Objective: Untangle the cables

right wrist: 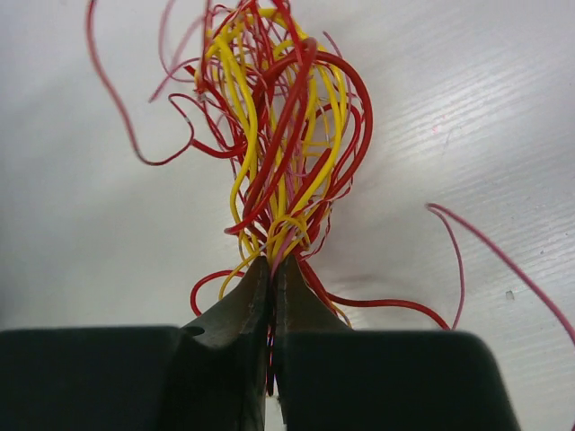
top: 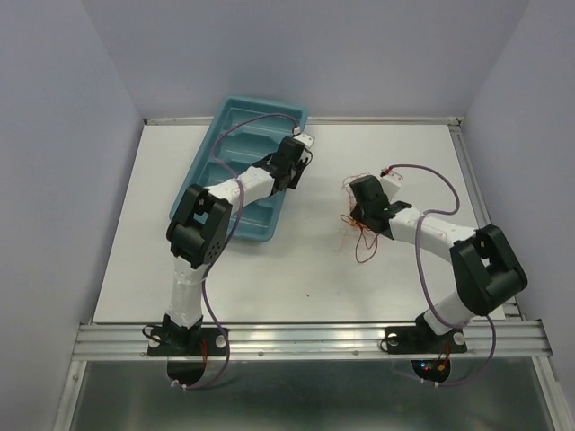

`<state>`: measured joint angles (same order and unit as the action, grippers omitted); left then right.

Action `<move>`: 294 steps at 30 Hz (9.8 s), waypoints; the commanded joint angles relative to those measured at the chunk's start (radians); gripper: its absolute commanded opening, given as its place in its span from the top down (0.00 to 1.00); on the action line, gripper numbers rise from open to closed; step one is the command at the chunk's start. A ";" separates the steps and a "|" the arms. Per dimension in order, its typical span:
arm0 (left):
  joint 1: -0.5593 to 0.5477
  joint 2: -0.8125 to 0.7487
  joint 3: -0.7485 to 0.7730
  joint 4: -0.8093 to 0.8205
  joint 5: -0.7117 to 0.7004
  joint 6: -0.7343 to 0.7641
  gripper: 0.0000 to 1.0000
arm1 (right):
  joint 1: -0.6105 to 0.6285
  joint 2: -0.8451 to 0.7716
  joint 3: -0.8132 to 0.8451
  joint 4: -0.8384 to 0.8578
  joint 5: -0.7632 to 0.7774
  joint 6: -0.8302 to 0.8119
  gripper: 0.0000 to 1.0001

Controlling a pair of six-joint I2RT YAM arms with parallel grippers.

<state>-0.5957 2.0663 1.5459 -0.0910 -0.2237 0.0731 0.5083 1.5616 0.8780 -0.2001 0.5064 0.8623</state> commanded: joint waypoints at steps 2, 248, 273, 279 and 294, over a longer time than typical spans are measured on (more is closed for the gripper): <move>0.076 -0.060 0.011 0.023 0.015 -0.048 0.53 | 0.002 -0.164 -0.040 0.139 -0.060 -0.071 1.00; -0.105 -0.540 -0.533 0.497 0.745 0.067 0.16 | -0.142 -0.707 -0.247 0.412 -0.612 -0.068 0.99; -0.174 -0.589 -0.523 0.576 0.736 0.008 1.00 | -0.134 -0.712 -0.291 0.472 -0.553 -0.129 0.84; -0.131 -0.658 -0.535 0.495 0.903 0.051 1.00 | -0.134 -0.684 -0.267 0.356 -0.528 -0.313 0.09; -0.052 -0.784 -0.512 0.366 1.074 0.047 1.00 | -0.134 -0.522 -0.349 0.764 -1.058 -0.355 0.19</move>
<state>-0.6437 1.3029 0.9955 0.2523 0.7723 0.1184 0.3683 1.0290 0.5709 0.3527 -0.3977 0.5087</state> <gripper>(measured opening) 0.038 0.813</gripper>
